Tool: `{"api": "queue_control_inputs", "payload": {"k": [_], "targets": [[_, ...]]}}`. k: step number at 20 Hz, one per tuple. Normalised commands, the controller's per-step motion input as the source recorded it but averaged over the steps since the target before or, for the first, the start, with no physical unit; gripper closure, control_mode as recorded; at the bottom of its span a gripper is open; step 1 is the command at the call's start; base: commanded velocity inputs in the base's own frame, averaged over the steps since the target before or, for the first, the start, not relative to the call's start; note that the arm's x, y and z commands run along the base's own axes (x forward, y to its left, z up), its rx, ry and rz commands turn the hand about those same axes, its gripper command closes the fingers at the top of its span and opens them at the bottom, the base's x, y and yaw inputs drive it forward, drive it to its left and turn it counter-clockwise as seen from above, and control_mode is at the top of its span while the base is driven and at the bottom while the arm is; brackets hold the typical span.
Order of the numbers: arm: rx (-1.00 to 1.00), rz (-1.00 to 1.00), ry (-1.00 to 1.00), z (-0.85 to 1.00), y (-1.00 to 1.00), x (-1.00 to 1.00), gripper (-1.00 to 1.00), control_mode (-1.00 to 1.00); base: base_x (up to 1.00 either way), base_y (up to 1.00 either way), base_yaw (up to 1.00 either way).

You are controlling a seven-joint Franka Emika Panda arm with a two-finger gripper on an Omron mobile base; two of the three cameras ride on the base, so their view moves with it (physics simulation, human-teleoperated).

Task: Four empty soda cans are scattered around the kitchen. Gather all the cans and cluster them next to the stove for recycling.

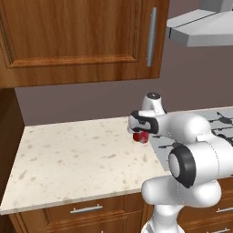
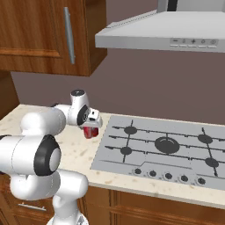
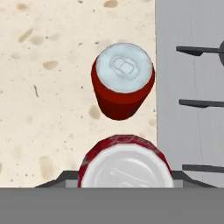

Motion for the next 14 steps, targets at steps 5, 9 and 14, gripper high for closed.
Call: {"api": "queue_control_inputs", "payload": {"k": [5,9,14], "targets": [[0.00,0.00,0.00,-0.07,0.01,0.11,1.00,-1.00,0.00,0.00,0.00],[0.00,0.00,0.00,-0.04,0.01,0.09,1.00,-1.00,0.00,0.00,0.00],[0.00,0.00,0.00,-0.15,0.03,0.07,1.00,-1.00,0.00,0.00,0.00]]}}
